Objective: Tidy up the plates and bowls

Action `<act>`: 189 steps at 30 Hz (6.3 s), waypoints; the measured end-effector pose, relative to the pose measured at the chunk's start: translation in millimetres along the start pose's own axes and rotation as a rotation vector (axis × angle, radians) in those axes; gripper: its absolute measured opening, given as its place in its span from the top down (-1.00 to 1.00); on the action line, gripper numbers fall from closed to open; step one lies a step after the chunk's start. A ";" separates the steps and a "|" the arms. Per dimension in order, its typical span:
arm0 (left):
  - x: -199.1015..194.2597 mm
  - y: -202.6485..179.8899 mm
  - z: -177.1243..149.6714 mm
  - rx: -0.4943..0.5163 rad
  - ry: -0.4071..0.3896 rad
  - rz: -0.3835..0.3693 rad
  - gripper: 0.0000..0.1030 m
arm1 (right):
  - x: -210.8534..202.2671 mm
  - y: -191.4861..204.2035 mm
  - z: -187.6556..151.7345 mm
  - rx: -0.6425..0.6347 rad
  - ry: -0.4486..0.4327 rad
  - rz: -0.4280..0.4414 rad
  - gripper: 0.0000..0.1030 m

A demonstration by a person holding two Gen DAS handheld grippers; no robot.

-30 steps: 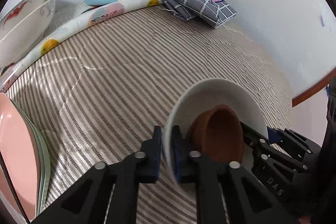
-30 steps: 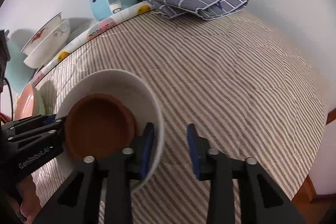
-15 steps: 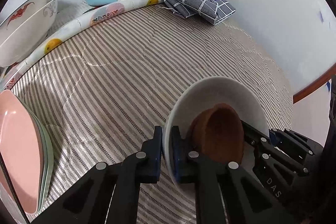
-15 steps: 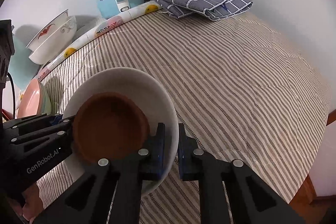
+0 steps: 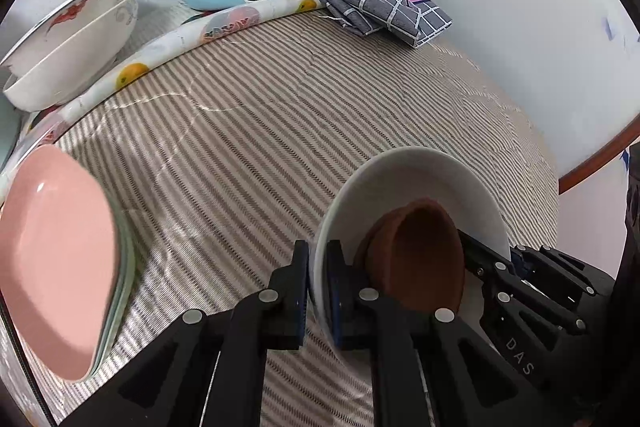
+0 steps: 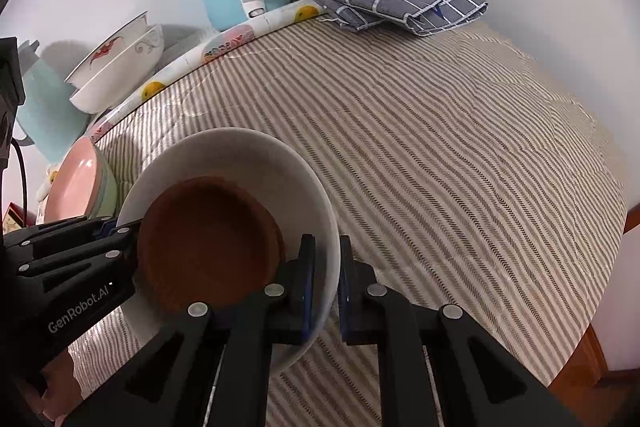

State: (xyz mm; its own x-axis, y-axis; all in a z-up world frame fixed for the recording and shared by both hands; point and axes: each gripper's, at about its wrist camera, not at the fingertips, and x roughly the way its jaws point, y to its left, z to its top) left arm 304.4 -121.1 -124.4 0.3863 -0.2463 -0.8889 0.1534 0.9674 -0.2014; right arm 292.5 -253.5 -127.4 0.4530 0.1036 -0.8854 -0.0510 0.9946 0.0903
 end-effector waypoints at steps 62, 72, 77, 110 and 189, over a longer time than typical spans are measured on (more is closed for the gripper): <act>-101.8 98.1 -24.4 -0.134 -0.124 0.075 0.81 | -49.1 125.0 6.1 -0.136 -0.083 0.075 0.83; -102.7 126.2 -16.9 -0.173 -0.132 0.088 0.81 | -36.5 150.4 19.4 -0.161 -0.078 0.093 0.83; -100.2 137.6 -13.1 -0.187 -0.133 0.094 0.81 | -29.4 159.5 25.6 -0.170 -0.073 0.102 0.83; -71.6 192.6 -3.4 -0.259 -0.093 0.137 0.81 | 24.5 203.2 47.1 -0.216 -0.013 0.147 0.84; -214.3 73.9 -154.7 -0.109 -0.302 0.201 -0.47 | -185.6 133.8 -106.1 -0.065 -0.235 0.015 -0.54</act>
State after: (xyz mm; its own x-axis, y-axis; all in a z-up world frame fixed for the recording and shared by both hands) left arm 92.2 12.2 -12.5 0.6519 -0.0414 -0.7572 -0.0443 0.9947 -0.0926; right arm 107.2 -140.1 0.6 0.6462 0.1245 -0.7529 -0.1130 0.9913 0.0669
